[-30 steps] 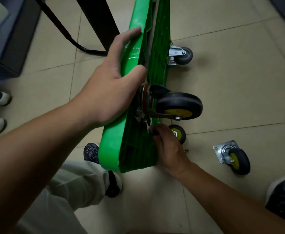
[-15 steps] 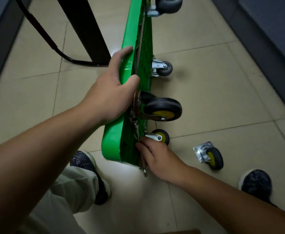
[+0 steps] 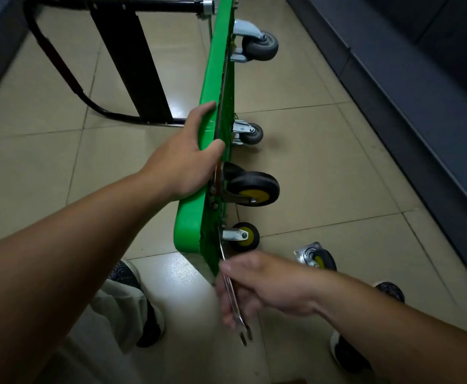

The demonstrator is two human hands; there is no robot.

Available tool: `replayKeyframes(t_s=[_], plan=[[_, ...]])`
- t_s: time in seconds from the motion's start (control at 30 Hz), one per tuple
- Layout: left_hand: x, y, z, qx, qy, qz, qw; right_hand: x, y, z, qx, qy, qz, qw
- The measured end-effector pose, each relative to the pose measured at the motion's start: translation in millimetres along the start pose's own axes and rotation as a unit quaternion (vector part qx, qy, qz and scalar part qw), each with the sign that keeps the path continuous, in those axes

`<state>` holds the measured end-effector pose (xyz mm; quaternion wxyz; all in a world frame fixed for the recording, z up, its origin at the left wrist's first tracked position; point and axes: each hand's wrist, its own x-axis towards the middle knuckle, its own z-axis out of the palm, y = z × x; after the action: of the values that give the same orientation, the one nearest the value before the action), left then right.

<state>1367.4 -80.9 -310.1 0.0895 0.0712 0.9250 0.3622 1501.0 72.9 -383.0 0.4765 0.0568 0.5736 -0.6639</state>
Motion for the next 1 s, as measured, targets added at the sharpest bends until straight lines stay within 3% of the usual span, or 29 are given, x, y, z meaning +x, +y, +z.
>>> replayKeyframes(t_s=[0.07, 0.13, 0.23, 0.3, 0.43, 0.67, 0.8, 1.0], plan=[[0.0, -0.6, -0.6, -0.003, 0.0, 0.002, 1.0, -2.2, 27.9, -5.0, -0.083, 0.04, 0.003, 0.996], [1.3, -0.8, -0.4, -0.006, 0.001, 0.002, 1.0, 8.7, 54.7, -19.8, -0.2, 0.144, -0.051, 0.968], [3.3, -1.7, 0.6, -0.002, 0.001, -0.002, 1.0, 39.8, 72.0, -45.0, -0.348, 0.303, -0.212, 0.862], [3.9, -1.7, 1.3, 0.0, 0.0, -0.002, 1.0, 61.1, 66.2, -52.6, -0.359, 0.34, -0.308, 0.813], [4.7, -1.0, 2.5, 0.003, 0.006, 0.001, 1.0, 93.8, 50.6, -60.8, -0.391, 0.348, -0.349, 0.777], [4.6, -0.3, 4.1, 0.007, 0.012, 0.001, 1.0, 117.2, 37.6, -72.2, -0.41, 0.311, -0.381, 0.768], [3.8, 0.4, 5.0, 0.005, 0.017, -0.001, 1.0, 116.7, 34.6, -65.2, -0.395, 0.275, -0.361, 0.799], [3.2, 1.8, 5.7, 0.0, 0.025, -0.004, 1.0, 74.2, 22.9, -34.4, -0.326, 0.224, -0.226, 0.89]])
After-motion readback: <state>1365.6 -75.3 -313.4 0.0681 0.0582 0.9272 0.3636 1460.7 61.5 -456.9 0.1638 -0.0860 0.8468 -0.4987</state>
